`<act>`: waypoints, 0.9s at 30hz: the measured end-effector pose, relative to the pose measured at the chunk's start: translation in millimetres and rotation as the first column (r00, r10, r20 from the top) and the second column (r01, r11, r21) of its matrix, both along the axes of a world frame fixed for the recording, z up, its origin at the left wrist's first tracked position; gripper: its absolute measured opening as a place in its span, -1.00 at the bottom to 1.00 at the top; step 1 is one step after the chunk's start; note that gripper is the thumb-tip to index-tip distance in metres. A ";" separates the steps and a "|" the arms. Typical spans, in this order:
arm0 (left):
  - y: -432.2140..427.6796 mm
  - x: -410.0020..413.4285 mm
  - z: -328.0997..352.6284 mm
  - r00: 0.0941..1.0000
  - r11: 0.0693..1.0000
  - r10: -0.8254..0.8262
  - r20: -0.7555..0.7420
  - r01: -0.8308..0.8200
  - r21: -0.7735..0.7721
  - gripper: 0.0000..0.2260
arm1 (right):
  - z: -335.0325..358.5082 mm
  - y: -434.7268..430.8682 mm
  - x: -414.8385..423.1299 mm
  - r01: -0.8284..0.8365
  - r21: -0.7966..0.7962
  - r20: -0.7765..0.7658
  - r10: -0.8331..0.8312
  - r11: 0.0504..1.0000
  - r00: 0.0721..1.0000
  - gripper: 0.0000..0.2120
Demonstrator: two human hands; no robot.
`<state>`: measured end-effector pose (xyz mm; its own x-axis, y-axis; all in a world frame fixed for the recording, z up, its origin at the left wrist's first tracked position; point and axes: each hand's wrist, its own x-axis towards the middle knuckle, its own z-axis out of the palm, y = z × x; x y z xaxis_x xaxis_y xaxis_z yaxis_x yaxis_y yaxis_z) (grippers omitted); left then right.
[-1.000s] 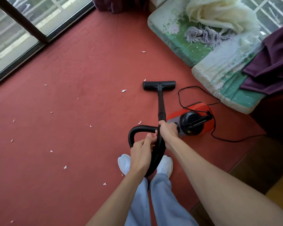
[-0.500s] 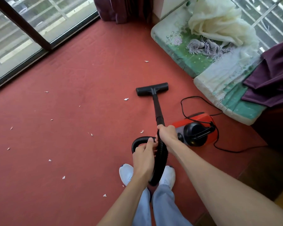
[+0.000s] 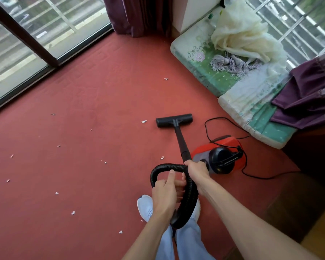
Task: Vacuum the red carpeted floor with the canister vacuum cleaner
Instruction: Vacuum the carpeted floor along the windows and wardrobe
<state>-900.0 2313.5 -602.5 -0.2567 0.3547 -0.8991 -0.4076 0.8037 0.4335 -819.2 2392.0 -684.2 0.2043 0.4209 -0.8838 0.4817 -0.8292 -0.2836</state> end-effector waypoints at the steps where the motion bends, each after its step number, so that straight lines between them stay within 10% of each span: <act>1: -1.0 -2.2 1.5 1.000 1.000 -0.006 0.001 0.006 0.003 -0.54 | -7.5 -3.1 2.1 -0.002 -0.003 0.003 0.002 1.000 1.000 -0.52; 27: 130.9 -16.5 -39.8 0.950 0.948 0.308 0.042 -0.311 0.069 -0.63 | -27.7 163.0 -68.0 -0.202 0.140 -0.046 0.211 0.969 0.977 -0.81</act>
